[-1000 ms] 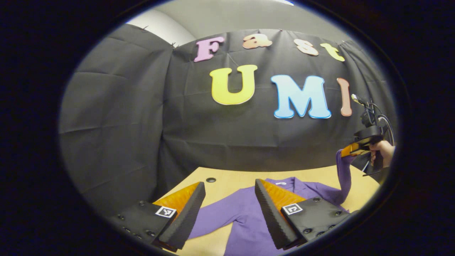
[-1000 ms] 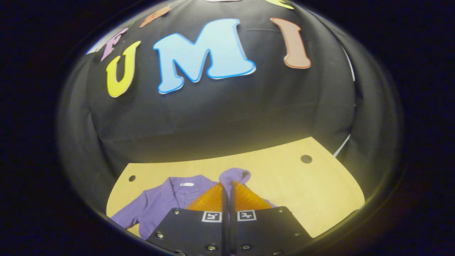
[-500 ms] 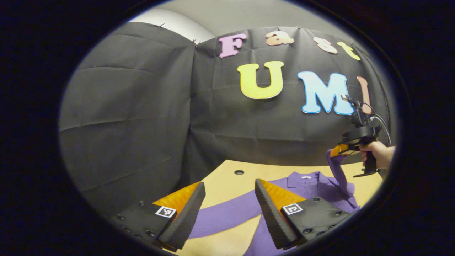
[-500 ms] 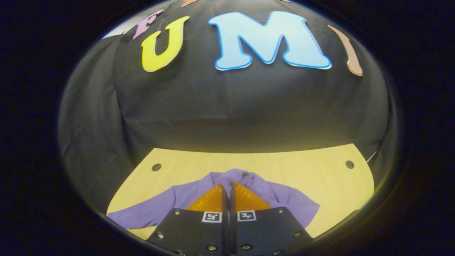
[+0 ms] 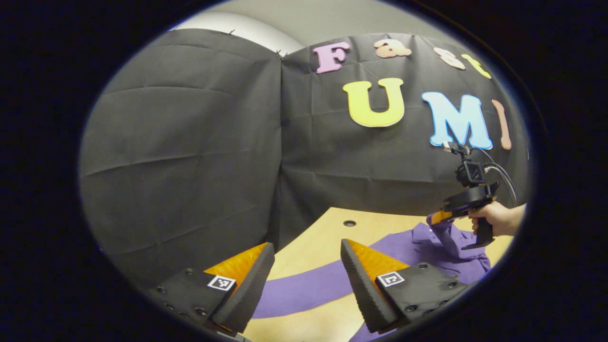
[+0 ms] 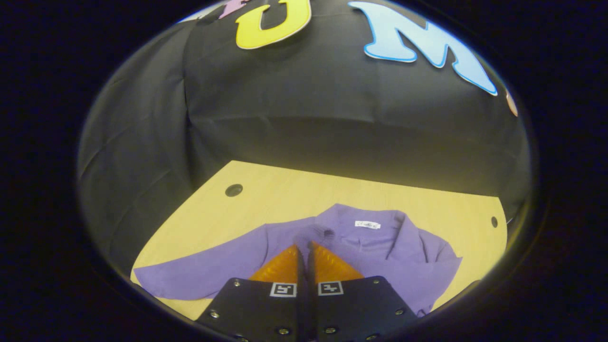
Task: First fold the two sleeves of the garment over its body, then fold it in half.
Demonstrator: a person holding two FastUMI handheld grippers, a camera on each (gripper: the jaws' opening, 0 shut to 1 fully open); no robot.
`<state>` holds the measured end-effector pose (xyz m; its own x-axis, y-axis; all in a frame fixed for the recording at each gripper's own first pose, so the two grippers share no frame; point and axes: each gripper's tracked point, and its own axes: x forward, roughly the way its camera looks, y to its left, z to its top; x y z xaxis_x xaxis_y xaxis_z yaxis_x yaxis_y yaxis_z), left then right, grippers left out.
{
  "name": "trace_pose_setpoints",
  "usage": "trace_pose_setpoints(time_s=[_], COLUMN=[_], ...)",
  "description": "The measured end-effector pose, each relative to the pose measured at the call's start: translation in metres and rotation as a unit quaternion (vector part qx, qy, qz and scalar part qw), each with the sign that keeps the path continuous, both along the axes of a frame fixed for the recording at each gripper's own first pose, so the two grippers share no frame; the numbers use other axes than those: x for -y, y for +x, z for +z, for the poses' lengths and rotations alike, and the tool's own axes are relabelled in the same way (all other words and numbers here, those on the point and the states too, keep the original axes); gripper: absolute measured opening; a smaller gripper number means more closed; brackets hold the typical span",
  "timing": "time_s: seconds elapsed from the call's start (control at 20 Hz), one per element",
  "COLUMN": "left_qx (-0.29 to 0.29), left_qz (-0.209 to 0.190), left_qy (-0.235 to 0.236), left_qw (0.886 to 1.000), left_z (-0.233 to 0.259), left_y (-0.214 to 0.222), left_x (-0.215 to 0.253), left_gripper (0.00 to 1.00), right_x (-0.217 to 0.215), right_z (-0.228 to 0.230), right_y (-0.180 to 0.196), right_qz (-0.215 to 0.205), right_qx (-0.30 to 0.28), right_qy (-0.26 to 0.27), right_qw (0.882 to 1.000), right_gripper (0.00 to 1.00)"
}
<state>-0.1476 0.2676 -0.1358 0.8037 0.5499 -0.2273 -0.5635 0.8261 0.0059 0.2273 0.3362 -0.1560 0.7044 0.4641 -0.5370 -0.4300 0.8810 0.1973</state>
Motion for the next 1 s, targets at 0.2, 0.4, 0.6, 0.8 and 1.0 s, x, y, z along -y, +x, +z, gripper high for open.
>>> trace_pose_setpoints(time_s=[0.2, 0.4, 0.6, 0.8, 1.0], left_qx=[-0.002, -0.006, -0.019, -0.061, -0.101], left_qz=[0.009, 0.022, 0.059, 0.128, 0.192], left_qy=[0.000, -0.015, -0.062, -0.136, -0.198], left_qw=[1.000, 1.000, 0.996, 0.981, 0.956], left_z=[-0.006, -0.020, -0.052, -0.108, -0.161], left_y=[-0.007, -0.011, -0.021, -0.039, -0.063], left_x=[-0.013, -0.025, -0.044, -0.078, -0.107], left_gripper=[0.96, 0.96, 0.96, 0.96, 0.93], right_x=[-0.009, -0.006, 0.001, 0.004, 0.009], right_z=[-0.004, 0.018, 0.056, 0.086, 0.101], right_y=[-0.010, -0.016, -0.029, -0.048, -0.062], right_qz=[0.009, 0.003, 0.006, 0.018, 0.028], right_qx=[0.003, 0.042, 0.108, 0.149, 0.162], right_qy=[-0.013, -0.014, -0.027, -0.025, -0.018], right_qw=[1.000, 0.999, 0.994, 0.988, 0.986], right_gripper=[0.10, 0.90, 0.96, 0.97, 0.97])
